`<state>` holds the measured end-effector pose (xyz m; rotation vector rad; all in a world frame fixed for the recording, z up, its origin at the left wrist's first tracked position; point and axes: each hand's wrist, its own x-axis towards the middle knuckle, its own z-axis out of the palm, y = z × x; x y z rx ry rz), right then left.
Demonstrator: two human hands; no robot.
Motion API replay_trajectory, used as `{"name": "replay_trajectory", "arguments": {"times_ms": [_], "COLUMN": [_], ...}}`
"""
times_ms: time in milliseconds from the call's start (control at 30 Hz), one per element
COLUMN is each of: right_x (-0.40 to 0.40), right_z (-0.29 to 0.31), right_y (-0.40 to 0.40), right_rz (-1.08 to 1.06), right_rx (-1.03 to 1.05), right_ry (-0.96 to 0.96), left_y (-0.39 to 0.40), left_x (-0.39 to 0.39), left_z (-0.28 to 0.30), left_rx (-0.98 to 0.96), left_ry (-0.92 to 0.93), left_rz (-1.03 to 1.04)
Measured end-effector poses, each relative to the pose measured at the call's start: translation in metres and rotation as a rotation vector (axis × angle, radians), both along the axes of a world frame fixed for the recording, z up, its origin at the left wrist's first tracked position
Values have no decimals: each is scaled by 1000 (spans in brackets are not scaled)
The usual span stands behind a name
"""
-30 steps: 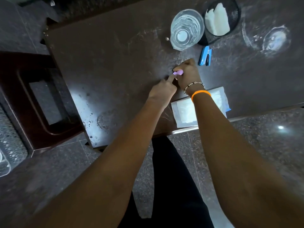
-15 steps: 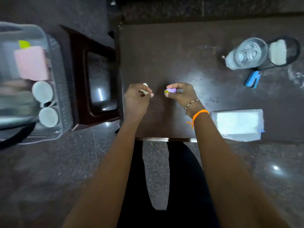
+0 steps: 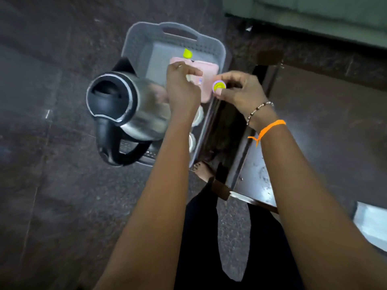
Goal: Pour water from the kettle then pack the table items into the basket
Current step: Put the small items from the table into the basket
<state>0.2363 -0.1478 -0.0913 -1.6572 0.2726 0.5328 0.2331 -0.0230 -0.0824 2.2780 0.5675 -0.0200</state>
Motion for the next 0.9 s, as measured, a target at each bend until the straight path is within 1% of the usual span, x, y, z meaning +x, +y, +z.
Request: {"name": "replay_trajectory", "arguments": {"times_ms": [100,233,333,400,467,533,600,633,733,833,900], "right_x": [31,72,93,101,100,96,95,94,89,65,45], "right_z": [-2,-18,-33,-39,-41,-41,-41,-40,-29,-11,-3], "right_y": [32,56,63,64,66,67,66,64,54,39,23], "right_rz": [-49,-153,-168,-126,-97,-142,-205,-210,-232,-336,-378], "right_rx": [-65,-180,-278,-360,-396,-325,-253,-250,-180,-9,91], "right_ry": [-6,19,63,78,79,92,92,98,135,129,148], "left_y": [27,45,55,58,59,57,55,54,43,19,-3], "left_x": [35,71,87,91,94,96,96,95,80,55,36], "left_z": [-6,-19,-29,-33,-36,-35,-32,-31,-22,-5,3], "left_rx": [59,136,193,205,190,180,165,144,-9,-214,-257], "left_ry": [123,292,345,364,379,380,343,313,214,105,69], "left_rz": [53,56,52,58,66,72,66,67,110,166,162]}}
